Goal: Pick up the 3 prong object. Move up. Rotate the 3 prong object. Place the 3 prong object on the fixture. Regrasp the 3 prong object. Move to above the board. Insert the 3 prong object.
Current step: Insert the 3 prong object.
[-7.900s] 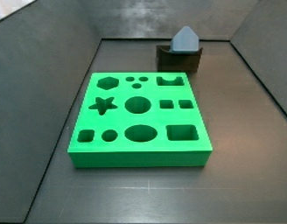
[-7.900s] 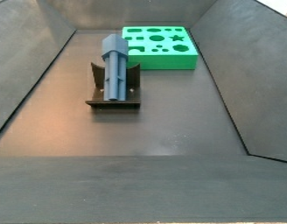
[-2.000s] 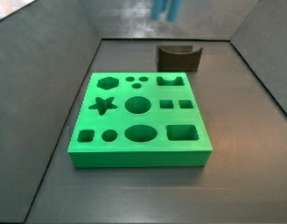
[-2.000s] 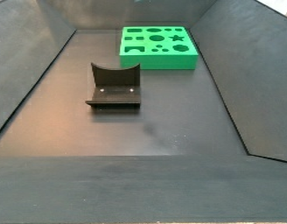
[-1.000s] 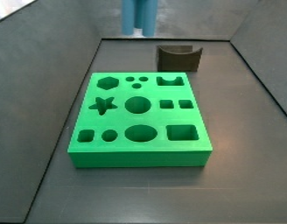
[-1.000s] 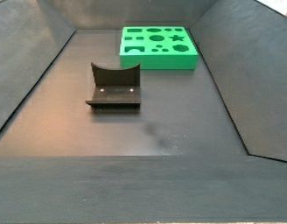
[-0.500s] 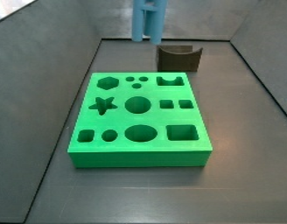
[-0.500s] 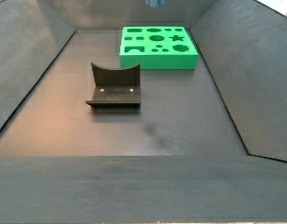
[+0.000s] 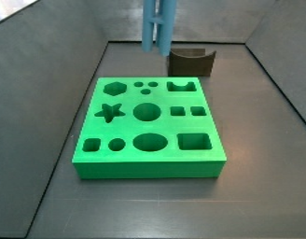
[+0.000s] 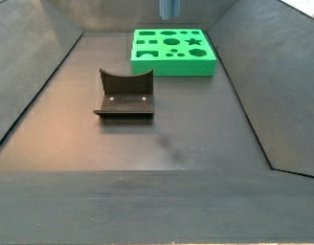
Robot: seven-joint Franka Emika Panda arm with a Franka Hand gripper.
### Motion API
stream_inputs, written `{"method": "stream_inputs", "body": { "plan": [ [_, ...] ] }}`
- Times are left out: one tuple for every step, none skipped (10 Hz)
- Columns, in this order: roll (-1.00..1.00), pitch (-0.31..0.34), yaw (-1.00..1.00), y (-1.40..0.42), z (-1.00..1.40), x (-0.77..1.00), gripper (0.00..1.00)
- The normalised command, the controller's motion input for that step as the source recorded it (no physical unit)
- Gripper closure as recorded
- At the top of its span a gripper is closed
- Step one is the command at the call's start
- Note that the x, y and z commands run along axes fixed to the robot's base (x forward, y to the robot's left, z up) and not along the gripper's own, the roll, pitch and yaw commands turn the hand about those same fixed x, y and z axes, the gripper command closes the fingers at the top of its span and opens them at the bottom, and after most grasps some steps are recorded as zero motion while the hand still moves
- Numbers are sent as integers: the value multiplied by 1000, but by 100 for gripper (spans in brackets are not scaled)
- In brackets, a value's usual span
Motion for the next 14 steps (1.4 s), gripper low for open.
{"method": "stream_inputs", "body": {
  "plan": [
    [-139,-114,-763,66,-220,0,100],
    [-126,-111,-780,57,-229,0,100],
    [-111,-110,-800,46,-223,0,100],
    [-91,-109,-817,37,-211,0,100],
    [-79,-104,-823,46,-209,0,100],
    [-60,-100,-849,31,-237,-23,100],
    [-44,-91,-814,83,-260,-34,100],
    [-23,-51,-811,111,-354,-80,100],
    [-10,-26,-754,191,-369,-103,100],
    [-9,-20,-674,269,-331,-140,100],
    [0,-33,-683,257,-346,-169,100],
    [-30,-27,-580,186,-191,-111,100],
    [0,0,0,0,-34,0,100],
    [0,0,0,0,-211,0,100]
  ]
}}
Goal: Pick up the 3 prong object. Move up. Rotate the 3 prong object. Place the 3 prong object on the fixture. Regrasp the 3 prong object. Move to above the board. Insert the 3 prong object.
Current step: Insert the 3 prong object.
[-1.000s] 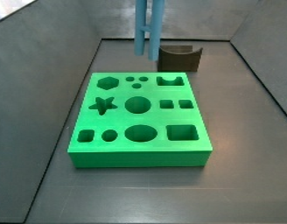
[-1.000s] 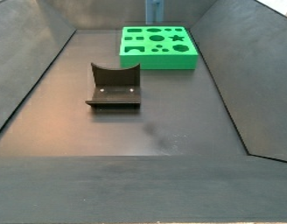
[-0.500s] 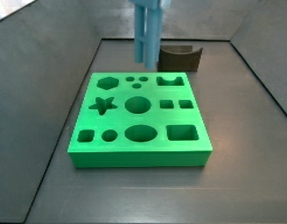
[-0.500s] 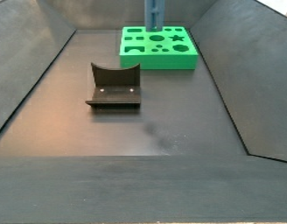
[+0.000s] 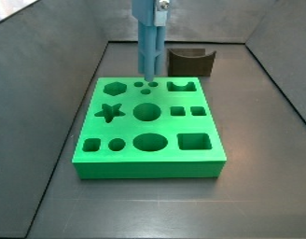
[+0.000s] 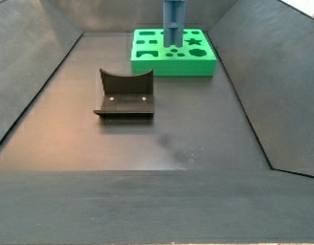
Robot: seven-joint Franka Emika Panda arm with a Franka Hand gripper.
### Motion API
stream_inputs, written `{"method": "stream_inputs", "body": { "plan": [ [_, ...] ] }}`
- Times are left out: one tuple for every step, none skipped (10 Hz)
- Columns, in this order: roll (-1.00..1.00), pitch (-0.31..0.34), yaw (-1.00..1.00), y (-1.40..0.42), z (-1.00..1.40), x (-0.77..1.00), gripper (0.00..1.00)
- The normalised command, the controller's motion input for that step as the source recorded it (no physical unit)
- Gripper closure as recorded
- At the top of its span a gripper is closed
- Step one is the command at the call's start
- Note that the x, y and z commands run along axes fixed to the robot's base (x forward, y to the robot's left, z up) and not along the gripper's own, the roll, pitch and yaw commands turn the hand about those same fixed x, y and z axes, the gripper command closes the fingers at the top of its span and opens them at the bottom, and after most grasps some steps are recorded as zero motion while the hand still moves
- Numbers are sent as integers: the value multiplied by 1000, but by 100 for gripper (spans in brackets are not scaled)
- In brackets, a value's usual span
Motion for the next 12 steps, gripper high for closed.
{"method": "stream_inputs", "body": {
  "plan": [
    [0,-3,0,0,-277,0,100],
    [-16,-29,43,0,-277,0,100],
    [-51,-44,94,0,-251,0,100],
    [-77,-44,109,0,-163,0,100],
    [-17,-44,166,0,-51,0,100],
    [-11,-33,180,0,-37,0,100],
    [0,-21,86,0,-31,-6,100],
    [0,-24,131,0,-103,-103,100],
    [0,-16,163,0,-166,-154,100],
    [0,-21,106,0,-57,0,100],
    [0,-19,69,0,-66,-23,100],
    [-7,-56,63,-37,-77,0,100]
  ]
}}
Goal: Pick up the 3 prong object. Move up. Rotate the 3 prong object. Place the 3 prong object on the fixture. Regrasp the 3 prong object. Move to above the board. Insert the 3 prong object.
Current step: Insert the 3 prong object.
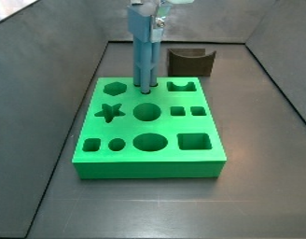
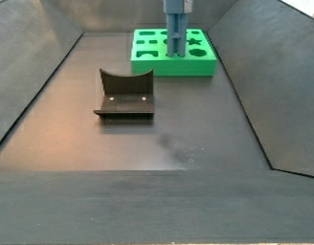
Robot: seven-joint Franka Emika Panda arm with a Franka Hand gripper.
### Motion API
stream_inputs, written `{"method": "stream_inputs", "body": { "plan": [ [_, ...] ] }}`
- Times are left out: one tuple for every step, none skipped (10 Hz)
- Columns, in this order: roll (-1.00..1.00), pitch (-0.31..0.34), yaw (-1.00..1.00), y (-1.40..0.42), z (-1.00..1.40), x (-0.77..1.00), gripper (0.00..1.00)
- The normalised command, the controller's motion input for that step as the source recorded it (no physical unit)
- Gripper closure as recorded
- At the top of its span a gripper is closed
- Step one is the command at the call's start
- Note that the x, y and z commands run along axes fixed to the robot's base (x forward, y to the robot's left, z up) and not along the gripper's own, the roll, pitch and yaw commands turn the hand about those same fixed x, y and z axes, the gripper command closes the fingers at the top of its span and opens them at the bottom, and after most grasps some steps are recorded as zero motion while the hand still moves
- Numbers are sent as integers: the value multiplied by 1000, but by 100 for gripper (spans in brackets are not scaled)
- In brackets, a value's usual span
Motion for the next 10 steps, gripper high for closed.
{"method": "stream_inputs", "body": {
  "plan": [
    [-26,-73,74,-46,-63,0,100],
    [-20,-71,63,-37,-77,0,100],
    [-26,-69,71,-26,-51,0,100],
    [-7,-63,100,-17,-114,0,100],
    [-13,-70,134,-11,-129,0,100],
    [-49,-101,114,-46,-151,0,100],
    [-57,-136,71,-77,-189,0,100],
    [-40,-119,46,-63,-177,0,100],
    [-14,-87,0,-29,-209,0,100],
    [0,-74,0,-26,-463,0,100]
  ]
}}
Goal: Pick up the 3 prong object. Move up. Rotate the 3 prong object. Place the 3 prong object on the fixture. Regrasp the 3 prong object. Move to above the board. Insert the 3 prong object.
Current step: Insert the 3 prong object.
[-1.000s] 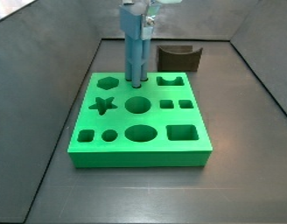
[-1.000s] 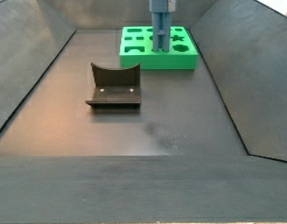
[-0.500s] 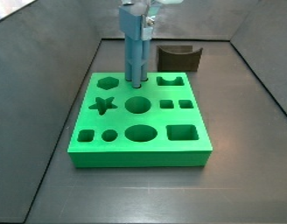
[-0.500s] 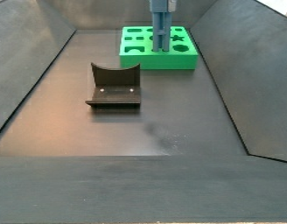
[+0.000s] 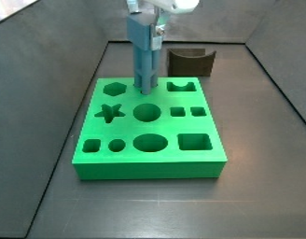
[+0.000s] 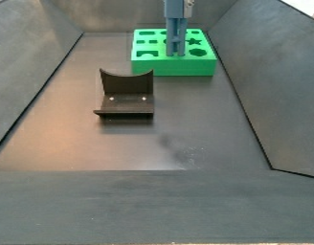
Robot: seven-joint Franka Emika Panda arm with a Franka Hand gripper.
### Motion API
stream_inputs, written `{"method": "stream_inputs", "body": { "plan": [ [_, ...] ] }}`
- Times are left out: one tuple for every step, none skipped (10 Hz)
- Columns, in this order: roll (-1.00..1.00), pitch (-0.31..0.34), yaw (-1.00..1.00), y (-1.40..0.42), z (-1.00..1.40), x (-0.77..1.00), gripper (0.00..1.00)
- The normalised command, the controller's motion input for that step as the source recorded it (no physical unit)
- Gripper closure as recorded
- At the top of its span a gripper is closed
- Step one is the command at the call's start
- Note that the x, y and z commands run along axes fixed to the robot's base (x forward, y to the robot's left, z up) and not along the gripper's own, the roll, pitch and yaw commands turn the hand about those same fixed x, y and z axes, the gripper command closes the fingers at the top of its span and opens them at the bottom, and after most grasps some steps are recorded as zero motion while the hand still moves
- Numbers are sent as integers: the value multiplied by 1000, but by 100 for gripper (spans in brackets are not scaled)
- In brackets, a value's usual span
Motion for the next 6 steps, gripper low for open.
{"method": "stream_inputs", "body": {
  "plan": [
    [0,-67,9,0,-549,0,100],
    [61,-3,60,0,-760,0,100],
    [121,0,117,0,-897,6,100],
    [120,-27,129,0,-877,0,100],
    [84,-36,109,0,-500,-11,100],
    [0,0,0,0,0,0,100]
  ]
}}
